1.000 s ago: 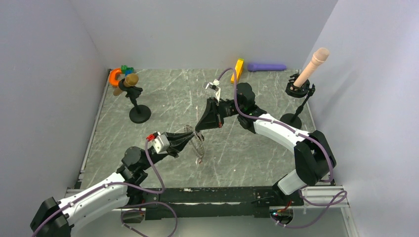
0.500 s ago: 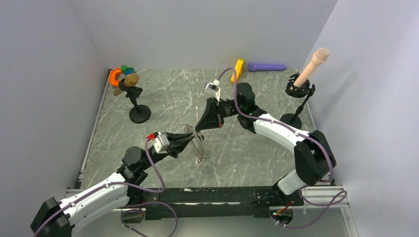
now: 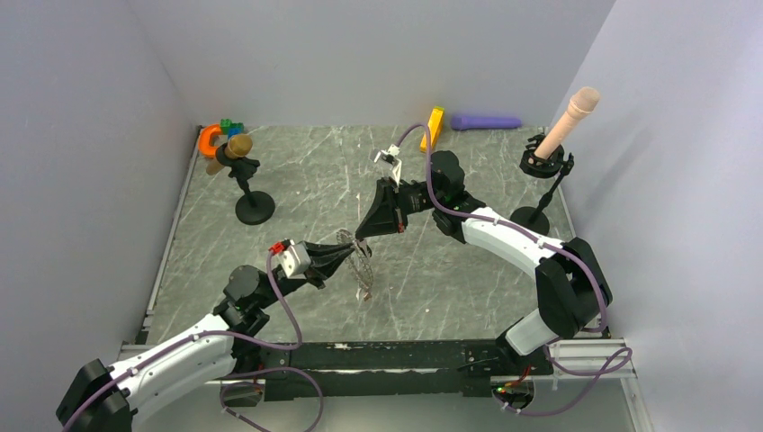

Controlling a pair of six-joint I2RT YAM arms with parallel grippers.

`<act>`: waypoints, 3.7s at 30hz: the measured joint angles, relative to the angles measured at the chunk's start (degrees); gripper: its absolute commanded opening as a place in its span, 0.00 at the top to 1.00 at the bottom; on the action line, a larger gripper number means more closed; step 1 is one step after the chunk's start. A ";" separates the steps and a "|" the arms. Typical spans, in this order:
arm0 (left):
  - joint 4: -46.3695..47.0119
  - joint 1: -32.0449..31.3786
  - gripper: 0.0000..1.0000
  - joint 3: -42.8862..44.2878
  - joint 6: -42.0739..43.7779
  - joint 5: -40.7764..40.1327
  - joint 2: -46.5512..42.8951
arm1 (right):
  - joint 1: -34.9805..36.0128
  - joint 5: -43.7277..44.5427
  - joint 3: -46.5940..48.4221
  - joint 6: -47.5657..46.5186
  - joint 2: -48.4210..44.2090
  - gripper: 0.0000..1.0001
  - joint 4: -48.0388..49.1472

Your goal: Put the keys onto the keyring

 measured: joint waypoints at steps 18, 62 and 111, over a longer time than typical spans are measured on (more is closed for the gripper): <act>1.86 0.70 0.85 0.00 -1.44 1.49 0.33 | 0.00 -0.11 0.00 0.09 0.00 1.00 0.02; -39.60 1.07 0.74 14.29 10.51 2.86 -6.80 | 0.00 0.52 1.38 -8.61 0.02 1.00 -10.69; -34.99 0.37 1.00 17.53 8.20 1.36 0.33 | -0.04 0.55 1.36 -7.78 0.02 1.00 -9.22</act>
